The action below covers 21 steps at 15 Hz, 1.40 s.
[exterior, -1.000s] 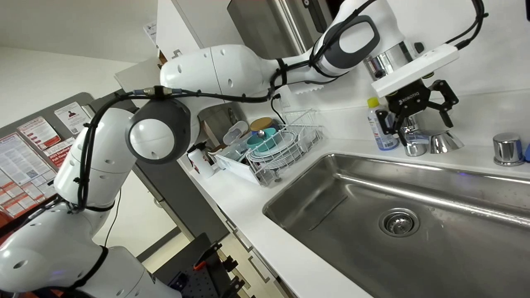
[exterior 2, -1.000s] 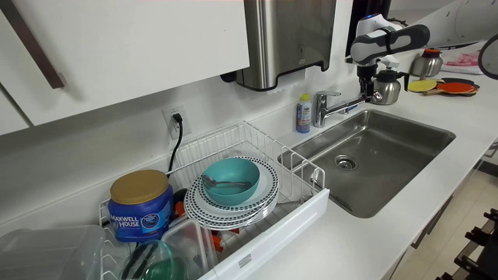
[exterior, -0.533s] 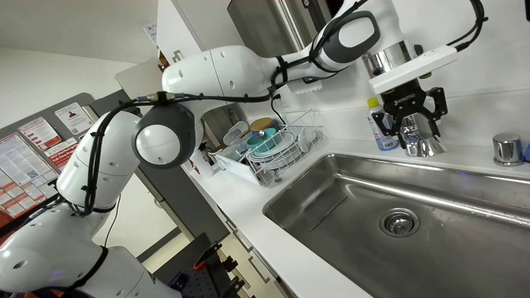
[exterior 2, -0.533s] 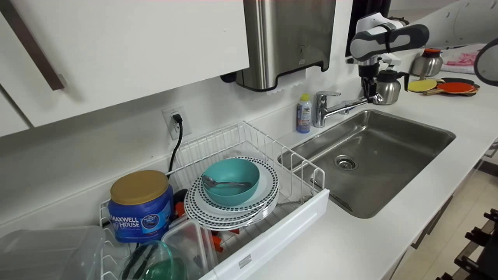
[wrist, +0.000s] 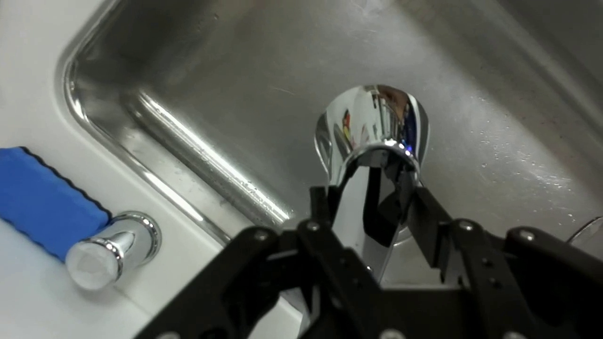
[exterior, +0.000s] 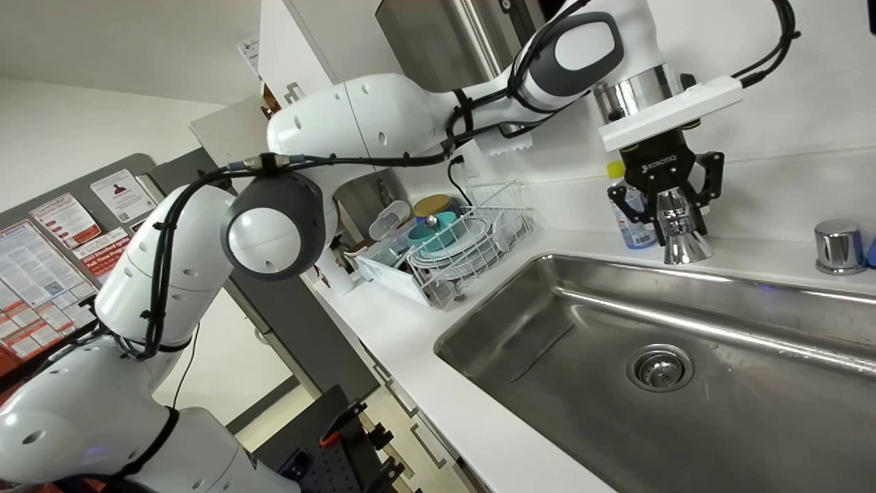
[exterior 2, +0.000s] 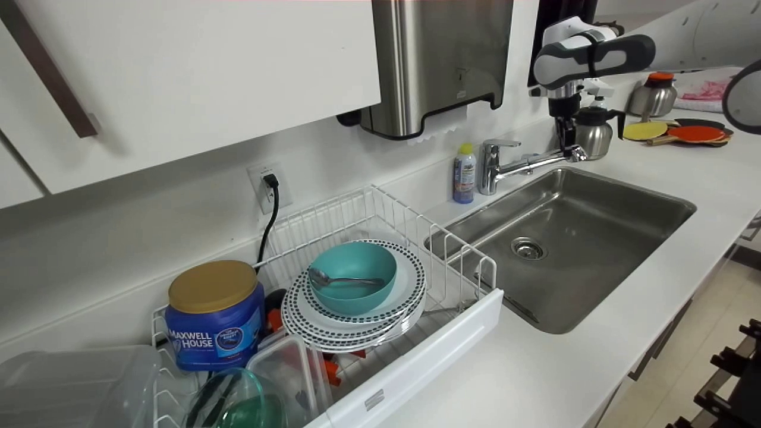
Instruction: Move the tap slightly to the left
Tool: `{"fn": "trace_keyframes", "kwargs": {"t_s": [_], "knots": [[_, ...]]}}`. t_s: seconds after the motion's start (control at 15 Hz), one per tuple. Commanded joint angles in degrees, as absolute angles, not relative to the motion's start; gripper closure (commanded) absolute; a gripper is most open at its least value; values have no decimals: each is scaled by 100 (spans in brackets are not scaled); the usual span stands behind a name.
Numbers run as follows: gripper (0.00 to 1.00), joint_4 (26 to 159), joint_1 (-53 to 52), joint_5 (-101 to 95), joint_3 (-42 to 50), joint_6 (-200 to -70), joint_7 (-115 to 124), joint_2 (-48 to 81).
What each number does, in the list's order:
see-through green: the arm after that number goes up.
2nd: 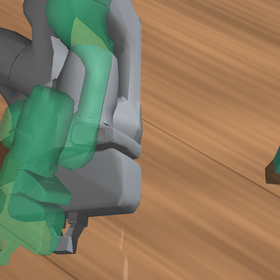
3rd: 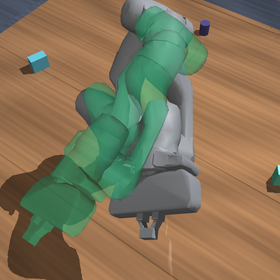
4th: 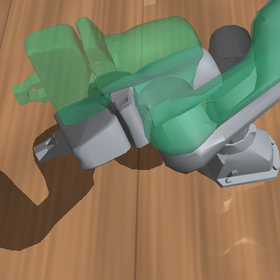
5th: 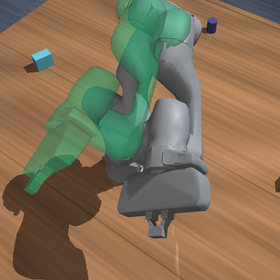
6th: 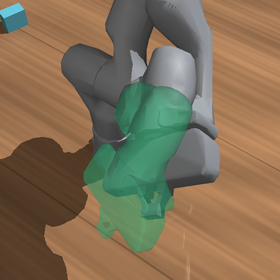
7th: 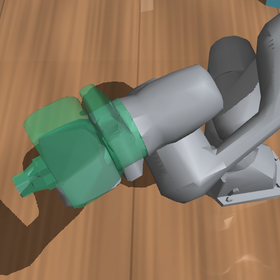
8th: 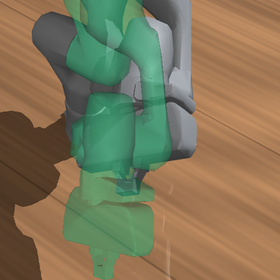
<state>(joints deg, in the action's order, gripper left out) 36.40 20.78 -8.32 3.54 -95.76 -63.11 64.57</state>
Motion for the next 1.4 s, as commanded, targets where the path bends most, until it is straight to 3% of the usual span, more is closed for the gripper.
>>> {"fn": "trace_keyframes", "kwargs": {"t_s": [0.0, 1.07, 1.13, 1.33], "knots": [[78, 3577, 1906, -858, 371, -9001, -6106, 6500], [78, 4060, 1898, -575, -5, -9293, -5215, 6249], [53, 3685, 1985, -825, 210, -9104, -5372, 6395], [53, 3730, 1976, -825, 205, -9103, -5315, 6369]]}}
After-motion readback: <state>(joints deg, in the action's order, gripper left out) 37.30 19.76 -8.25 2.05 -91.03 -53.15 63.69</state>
